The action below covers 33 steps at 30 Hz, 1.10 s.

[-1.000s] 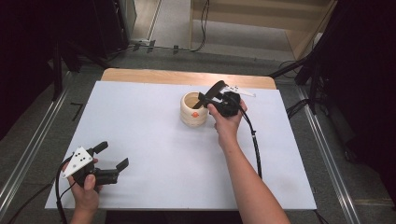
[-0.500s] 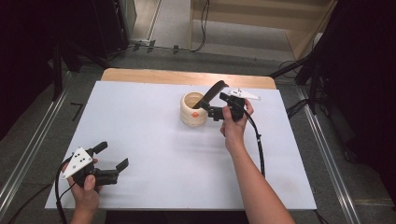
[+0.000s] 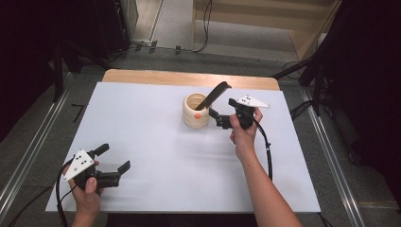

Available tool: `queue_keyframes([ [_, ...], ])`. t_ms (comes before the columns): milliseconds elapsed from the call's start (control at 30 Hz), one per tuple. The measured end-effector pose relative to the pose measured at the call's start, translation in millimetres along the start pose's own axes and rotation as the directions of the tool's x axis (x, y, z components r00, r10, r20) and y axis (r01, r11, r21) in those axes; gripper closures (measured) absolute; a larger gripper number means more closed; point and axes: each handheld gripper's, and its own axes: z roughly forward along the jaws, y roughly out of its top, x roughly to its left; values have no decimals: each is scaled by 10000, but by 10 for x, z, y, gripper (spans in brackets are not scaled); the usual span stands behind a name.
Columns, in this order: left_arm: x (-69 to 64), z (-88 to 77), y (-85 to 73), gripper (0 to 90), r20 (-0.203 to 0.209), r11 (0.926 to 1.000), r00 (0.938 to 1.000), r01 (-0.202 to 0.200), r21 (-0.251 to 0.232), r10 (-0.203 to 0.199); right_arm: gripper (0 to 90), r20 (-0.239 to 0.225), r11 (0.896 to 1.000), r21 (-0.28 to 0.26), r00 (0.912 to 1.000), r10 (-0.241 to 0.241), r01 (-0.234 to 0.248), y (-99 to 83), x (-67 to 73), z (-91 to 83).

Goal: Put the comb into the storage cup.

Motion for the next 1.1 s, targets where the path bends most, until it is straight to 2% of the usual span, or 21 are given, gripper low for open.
queue_keyframes([
  [200,-3,0,-1,0,-7,10000,10000,-13,-8,13,0,-161,9995,-109,9995,-282,281,-50,19,-91],
  [433,-3,1,0,0,-1,10000,10000,-21,-19,21,0,-42,9971,-23,9971,-759,759,-116,52,-187],
  [733,-7,2,-1,0,1,10000,10000,-31,-25,31,0,-91,9937,-71,9937,-1119,1119,-196,87,-319],
  [1100,-8,1,-1,0,-10,10000,10000,-33,-29,33,0,22,9951,-82,9951,-987,987,-334,16,-458],
])
